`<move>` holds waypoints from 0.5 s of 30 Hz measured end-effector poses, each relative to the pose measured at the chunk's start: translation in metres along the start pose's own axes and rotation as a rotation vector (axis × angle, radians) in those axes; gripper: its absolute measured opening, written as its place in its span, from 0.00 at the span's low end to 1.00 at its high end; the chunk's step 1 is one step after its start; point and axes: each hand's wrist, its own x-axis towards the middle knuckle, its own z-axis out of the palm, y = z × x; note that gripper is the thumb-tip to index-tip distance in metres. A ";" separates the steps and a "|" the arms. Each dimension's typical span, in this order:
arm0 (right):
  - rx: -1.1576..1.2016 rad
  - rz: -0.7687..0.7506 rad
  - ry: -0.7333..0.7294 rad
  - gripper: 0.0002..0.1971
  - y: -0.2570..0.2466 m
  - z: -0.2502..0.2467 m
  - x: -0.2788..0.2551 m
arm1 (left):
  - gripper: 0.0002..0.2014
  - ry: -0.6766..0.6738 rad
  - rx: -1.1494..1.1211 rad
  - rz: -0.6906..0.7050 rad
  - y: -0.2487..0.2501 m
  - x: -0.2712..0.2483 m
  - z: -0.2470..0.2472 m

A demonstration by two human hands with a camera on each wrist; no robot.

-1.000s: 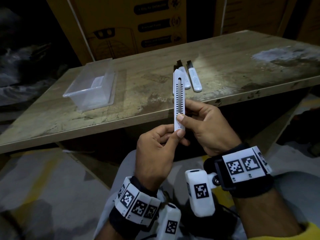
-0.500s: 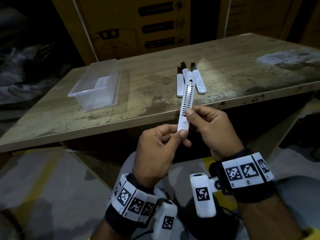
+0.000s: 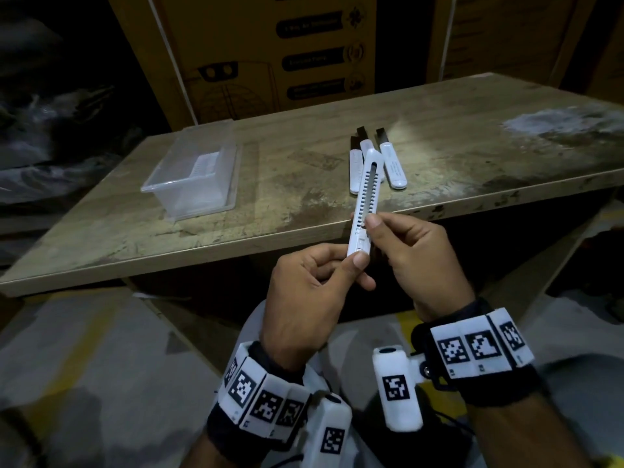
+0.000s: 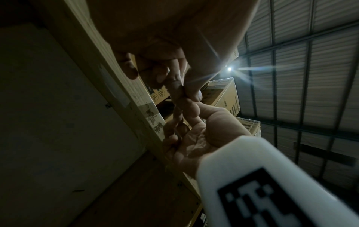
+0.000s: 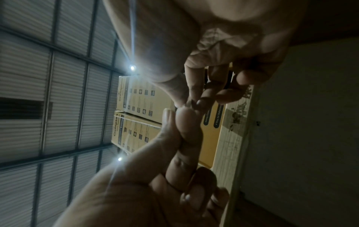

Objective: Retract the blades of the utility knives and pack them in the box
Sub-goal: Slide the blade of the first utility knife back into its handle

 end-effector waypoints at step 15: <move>-0.179 -0.012 -0.151 0.06 -0.048 0.086 0.043 | 0.13 0.606 0.422 0.367 0.020 0.029 -0.124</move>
